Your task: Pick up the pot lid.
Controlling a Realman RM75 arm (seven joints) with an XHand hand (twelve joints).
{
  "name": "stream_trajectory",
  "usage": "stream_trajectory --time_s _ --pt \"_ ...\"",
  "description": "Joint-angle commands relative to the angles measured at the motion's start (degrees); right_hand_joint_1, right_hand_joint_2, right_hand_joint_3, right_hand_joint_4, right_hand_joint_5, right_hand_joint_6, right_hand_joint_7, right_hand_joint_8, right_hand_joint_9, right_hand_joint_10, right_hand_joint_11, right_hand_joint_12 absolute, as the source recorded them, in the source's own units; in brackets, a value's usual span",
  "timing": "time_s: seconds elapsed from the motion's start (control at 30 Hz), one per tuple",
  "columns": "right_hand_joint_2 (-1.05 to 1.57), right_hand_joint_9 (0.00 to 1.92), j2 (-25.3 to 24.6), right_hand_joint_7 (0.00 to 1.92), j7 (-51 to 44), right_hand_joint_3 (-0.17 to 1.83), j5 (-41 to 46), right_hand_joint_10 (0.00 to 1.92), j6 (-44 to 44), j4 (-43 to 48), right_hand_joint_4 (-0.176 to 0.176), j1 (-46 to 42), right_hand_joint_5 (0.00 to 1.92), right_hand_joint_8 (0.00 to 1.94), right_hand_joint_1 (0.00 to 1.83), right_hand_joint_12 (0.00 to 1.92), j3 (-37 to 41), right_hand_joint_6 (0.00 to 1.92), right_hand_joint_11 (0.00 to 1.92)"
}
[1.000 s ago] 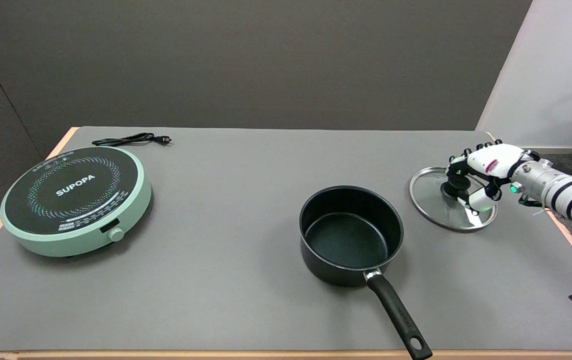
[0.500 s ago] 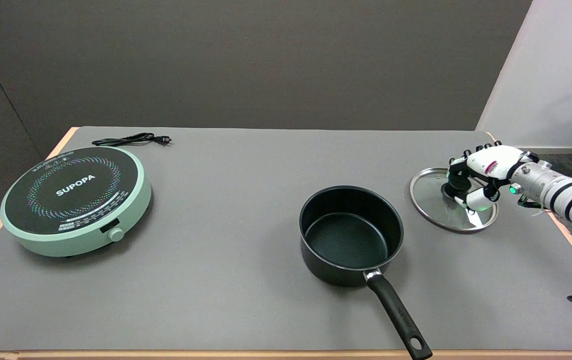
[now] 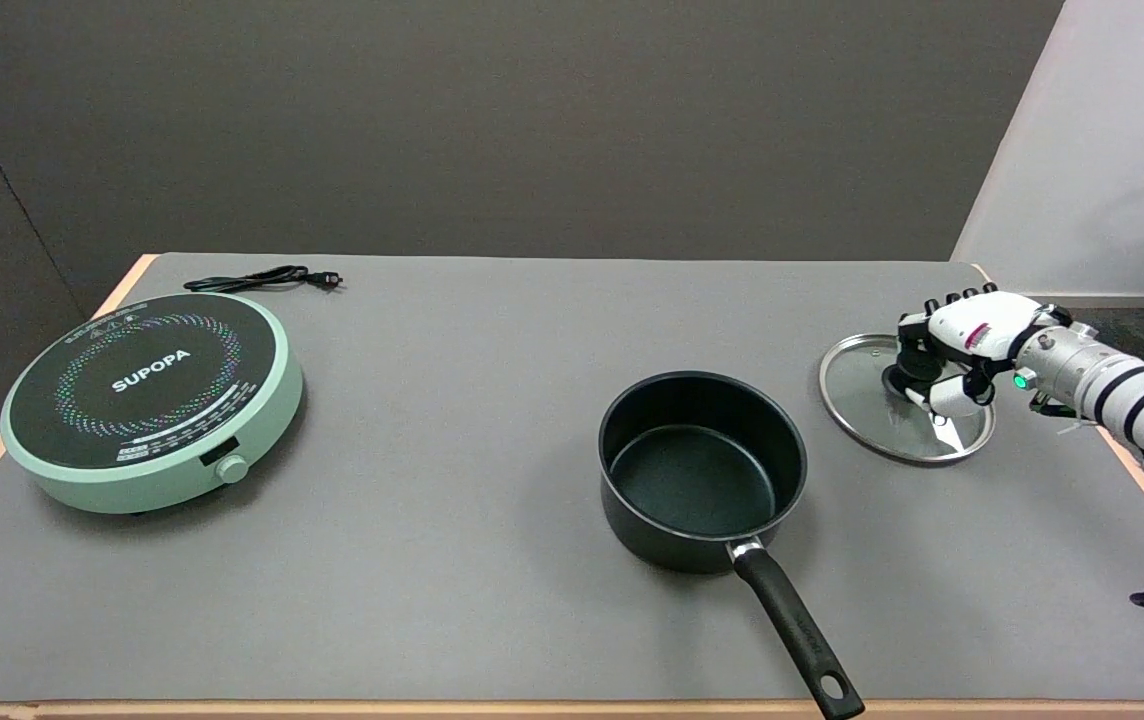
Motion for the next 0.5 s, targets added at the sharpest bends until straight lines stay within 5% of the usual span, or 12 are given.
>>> stream_trajectory --time_s 0.03,0.23,0.27,0.5 --pt "1.19 0.67 -0.08 0.75 0.03 0.24 -0.06 1.39 1.63 0.87 -0.016 1.49 0.55 1.44 1.12 0.90 -2.22 1.62 0.47" --pt "1.16 0.70 -0.08 0.78 0.03 0.30 0.02 1.53 1.71 0.87 -0.040 1.49 0.55 1.45 1.13 1.06 -2.31 1.61 0.48" --pt "0.98 0.69 -0.08 0.78 0.03 0.50 0.02 1.53 1.71 0.87 0.176 1.49 0.50 1.45 1.33 1.07 -2.31 1.41 0.49" --pt "0.96 0.76 0.08 0.78 0.11 0.54 0.02 1.51 1.71 0.73 0.176 2.83 0.54 1.46 1.33 1.04 -2.55 1.36 0.54"
